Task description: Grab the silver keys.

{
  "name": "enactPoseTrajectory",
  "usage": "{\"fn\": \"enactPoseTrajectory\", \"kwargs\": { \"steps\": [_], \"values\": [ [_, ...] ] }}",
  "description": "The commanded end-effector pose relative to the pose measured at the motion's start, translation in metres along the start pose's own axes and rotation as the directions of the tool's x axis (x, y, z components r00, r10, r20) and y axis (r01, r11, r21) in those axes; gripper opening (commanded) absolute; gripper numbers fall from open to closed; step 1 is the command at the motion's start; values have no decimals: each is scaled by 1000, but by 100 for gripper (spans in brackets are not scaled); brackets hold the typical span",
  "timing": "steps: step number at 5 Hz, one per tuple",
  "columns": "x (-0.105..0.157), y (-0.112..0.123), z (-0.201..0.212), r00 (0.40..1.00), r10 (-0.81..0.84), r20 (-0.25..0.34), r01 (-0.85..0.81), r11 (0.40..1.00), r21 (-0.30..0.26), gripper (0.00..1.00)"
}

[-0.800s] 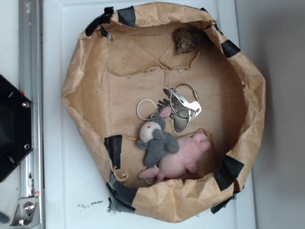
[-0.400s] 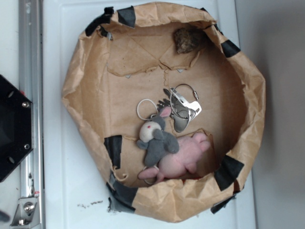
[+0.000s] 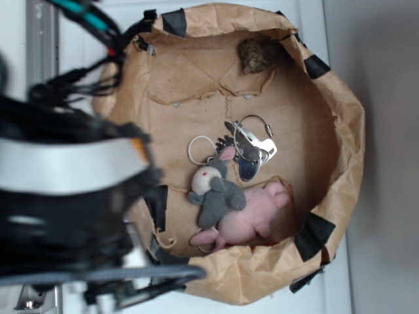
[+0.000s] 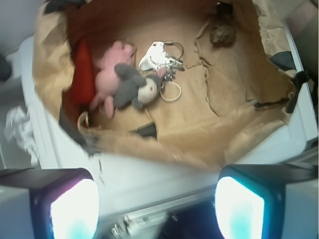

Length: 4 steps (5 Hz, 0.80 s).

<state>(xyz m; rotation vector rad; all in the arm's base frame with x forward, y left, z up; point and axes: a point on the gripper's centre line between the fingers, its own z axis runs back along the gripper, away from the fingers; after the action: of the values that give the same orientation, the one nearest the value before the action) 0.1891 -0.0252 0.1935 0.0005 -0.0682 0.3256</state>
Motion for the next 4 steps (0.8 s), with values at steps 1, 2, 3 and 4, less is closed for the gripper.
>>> {"fn": "enactPoseTrajectory", "kwargs": {
  "steps": [1,2,3,4],
  "values": [
    [47,23,-26,968,237,81,-225,965,-137,100],
    [65,41,-54,935,347,79,-332,930,-156,100],
    [75,45,-78,917,398,43,-391,913,-118,100],
    [75,45,-78,917,398,43,-391,913,-118,100]
  ]
}}
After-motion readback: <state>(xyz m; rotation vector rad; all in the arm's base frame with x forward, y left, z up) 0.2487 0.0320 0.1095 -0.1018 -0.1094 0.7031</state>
